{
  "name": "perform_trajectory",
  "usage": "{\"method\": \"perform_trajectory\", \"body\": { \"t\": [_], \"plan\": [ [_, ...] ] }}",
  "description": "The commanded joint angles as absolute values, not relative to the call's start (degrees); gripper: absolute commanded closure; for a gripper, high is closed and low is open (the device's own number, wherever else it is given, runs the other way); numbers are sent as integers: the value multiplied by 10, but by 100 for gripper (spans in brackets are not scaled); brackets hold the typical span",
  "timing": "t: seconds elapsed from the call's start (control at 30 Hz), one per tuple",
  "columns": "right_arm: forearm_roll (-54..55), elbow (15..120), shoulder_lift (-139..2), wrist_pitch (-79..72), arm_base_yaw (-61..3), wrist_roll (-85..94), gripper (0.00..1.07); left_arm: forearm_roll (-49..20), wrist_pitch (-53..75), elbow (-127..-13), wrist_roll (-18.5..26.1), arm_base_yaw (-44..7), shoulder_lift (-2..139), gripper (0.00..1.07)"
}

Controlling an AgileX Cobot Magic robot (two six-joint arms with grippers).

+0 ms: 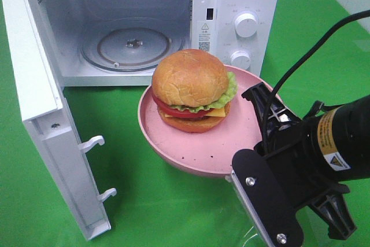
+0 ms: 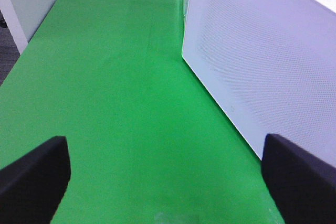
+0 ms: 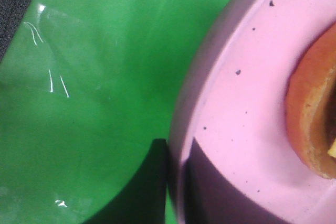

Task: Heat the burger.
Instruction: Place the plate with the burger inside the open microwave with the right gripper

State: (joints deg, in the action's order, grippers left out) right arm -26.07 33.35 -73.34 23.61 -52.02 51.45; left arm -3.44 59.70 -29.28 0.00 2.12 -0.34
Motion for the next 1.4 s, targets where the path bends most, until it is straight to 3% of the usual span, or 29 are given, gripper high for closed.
{"method": "perform_trajectory", "body": {
  "t": [0.03, 0.27, 0.57, 1.4],
  "plan": [
    [-200, 335, -728, 194, -482, 650, 107, -33, 592, -292, 0, 19, -14, 16],
    [-112, 335, -728, 193, -445, 791, 107, -33, 592, -292, 0, 19, -14, 16],
    [76, 336, -728, 194, -383, 1022, 107, -33, 592, -292, 0, 19, -14, 16],
    [48, 485, -854, 243, -379, 970, 107, -33, 592, -292, 0, 19, -14, 16]
  ]
}}
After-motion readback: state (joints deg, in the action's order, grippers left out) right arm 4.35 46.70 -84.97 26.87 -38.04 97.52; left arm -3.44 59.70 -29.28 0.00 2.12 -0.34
